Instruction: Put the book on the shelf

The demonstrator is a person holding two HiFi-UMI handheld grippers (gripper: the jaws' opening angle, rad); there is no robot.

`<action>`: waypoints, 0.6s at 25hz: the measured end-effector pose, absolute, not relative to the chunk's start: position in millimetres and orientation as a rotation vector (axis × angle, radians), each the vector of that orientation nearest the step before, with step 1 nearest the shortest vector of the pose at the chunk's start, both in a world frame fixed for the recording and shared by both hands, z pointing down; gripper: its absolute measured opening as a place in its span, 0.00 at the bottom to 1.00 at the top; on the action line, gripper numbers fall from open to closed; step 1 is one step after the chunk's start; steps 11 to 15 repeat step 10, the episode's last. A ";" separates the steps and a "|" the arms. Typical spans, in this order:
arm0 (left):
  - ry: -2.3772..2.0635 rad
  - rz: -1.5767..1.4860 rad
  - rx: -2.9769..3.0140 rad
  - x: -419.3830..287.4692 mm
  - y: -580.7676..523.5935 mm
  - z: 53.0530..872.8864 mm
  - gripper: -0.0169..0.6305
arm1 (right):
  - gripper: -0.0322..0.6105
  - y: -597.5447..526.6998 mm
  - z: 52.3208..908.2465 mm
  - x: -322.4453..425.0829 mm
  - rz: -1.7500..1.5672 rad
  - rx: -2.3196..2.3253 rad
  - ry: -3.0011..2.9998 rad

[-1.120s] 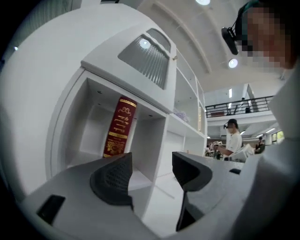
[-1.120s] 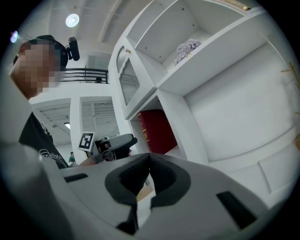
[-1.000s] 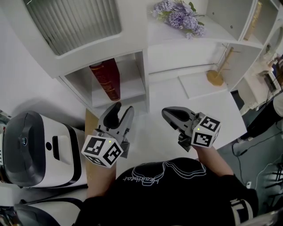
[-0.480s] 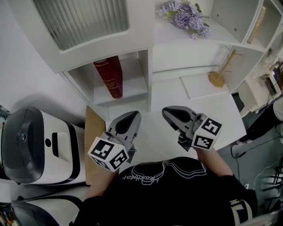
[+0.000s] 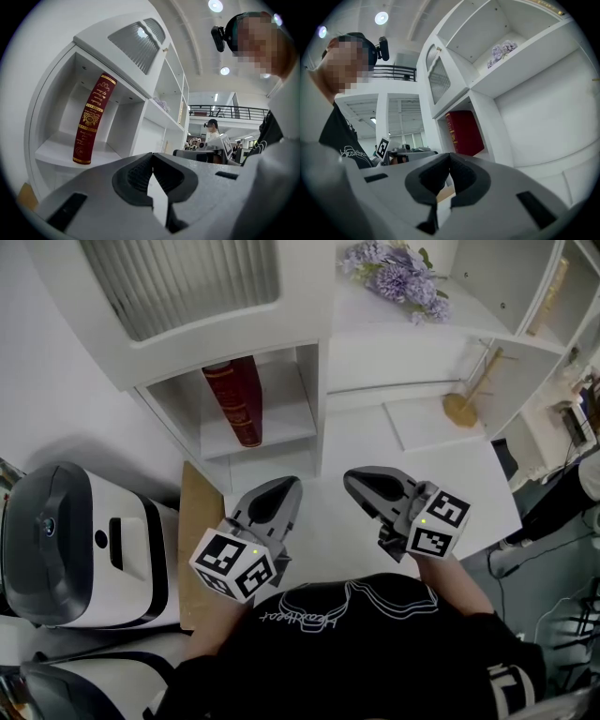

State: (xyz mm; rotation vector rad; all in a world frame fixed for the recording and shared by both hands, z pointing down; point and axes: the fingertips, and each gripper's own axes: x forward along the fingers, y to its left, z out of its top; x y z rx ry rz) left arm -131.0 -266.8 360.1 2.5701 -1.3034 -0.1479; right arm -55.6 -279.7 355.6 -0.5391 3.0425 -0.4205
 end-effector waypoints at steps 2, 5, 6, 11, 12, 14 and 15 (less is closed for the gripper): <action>-1.313 -0.144 2.565 -133.2 -267.9 360.6 0.03 | 0.06 -281.2 354.9 -55.9 -0.417 -0.542 3.042; -1.329 -0.152 2.552 -137.8 -268.9 360.7 0.03 | 0.06 -281.0 354.6 -59.7 -0.414 -0.533 3.045; -1.334 -0.154 2.550 -138.7 -268.7 360.7 0.03 | 0.06 -280.2 355.3 -61.0 -0.416 -0.528 3.048; -1.343 -0.155 2.554 -139.3 -268.5 360.2 0.03 | 0.06 -279.4 357.2 -63.3 -0.420 -0.519 3.055; -1.343 -0.155 2.554 -139.3 -268.5 360.2 0.03 | 0.06 -279.4 357.2 -63.3 -0.420 -0.519 3.055; -1.343 -0.155 2.554 -139.3 -268.5 360.2 0.03 | 0.06 -279.4 357.2 -63.3 -0.420 -0.519 3.055; -1.343 -0.155 2.554 -139.3 -268.5 360.2 0.03 | 0.06 -279.4 357.2 -63.3 -0.420 -0.519 3.055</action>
